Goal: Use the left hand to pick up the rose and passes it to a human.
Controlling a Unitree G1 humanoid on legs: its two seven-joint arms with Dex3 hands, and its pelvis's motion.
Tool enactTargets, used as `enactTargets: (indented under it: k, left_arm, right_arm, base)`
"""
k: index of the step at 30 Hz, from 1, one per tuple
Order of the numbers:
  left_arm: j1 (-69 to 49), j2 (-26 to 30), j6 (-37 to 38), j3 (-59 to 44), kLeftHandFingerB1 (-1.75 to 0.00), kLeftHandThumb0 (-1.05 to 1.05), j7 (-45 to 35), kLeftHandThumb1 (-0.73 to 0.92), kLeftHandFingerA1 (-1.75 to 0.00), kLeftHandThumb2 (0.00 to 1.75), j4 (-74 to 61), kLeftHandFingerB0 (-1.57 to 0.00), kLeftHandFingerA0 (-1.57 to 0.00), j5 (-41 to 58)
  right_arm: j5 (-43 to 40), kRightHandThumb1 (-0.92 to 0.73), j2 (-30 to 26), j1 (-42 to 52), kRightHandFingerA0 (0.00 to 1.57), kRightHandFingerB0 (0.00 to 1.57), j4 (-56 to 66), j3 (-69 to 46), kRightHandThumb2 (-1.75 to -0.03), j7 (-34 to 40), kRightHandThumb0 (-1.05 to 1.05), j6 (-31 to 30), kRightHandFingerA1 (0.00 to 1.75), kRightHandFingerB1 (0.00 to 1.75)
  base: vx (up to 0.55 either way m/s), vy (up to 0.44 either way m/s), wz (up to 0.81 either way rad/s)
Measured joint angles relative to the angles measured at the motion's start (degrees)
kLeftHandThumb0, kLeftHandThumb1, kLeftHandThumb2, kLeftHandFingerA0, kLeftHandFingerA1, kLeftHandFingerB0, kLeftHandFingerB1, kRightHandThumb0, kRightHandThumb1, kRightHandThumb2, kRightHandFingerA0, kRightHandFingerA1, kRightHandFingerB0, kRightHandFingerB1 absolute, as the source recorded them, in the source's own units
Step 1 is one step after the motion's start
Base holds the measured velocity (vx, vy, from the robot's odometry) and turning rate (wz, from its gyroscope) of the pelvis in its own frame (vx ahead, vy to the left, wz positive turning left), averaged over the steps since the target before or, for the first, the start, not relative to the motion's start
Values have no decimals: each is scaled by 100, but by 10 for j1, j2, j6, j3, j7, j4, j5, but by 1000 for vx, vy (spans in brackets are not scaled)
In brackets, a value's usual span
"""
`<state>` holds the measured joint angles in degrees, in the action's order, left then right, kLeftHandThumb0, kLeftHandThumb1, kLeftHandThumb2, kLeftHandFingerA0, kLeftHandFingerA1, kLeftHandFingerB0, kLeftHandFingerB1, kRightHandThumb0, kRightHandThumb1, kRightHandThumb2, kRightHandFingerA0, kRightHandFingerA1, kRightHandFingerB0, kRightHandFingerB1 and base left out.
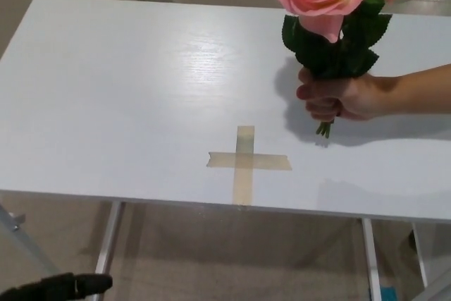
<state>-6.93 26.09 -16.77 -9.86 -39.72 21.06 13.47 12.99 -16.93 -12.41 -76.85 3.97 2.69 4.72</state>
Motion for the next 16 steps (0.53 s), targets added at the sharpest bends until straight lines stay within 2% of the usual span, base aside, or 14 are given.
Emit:
enactTargets:
  k: [3,4,6,8,14,15,16]
  left_arm:
    - [17,-4,8,15,-38,-46,31,51,-38,56,63,-53,-54,-16]
    - [25,-6,13,23,-36,-49,45,57,-38,58,90,-48,-55,-22]
    - [35,-7,20,35,-36,-49,66,57,-38,58,132,-48,-55,-34]
    - [44,-7,29,48,-36,-54,89,62,-40,59,173,-46,-61,-45]
    - [75,-7,67,82,-36,-60,157,63,-40,60,305,-46,-61,-77]
    - [79,-7,72,86,-45,-73,166,53,-50,86,320,-35,-49,-81]
    - [83,-7,79,91,-33,-70,175,63,-38,60,336,-37,-54,-85]
  right_arm:
    - [0,-65,0,0,78,65,0,1,-59,0,-38,0,50,45]
    - [0,-65,0,0,78,65,0,1,-60,0,-38,0,50,45]
    - [0,-65,0,0,78,65,0,1,-60,0,-38,0,50,45]
    - [0,-65,0,0,79,67,0,1,-60,0,-38,0,51,46]
    - [0,-65,4,-1,79,66,0,0,-60,0,-38,-1,52,45]
    - [0,-65,4,-1,79,65,0,0,-60,0,-39,-1,52,46]
    - [0,-65,5,-2,79,65,0,0,-60,0,-39,-1,52,46]
  base:
    - [0,0,0]
    - [0,0,0]
    - [0,0,0]
    - [0,0,0]
    - [0,0,0]
    - [0,0,0]
    - [0,0,0]
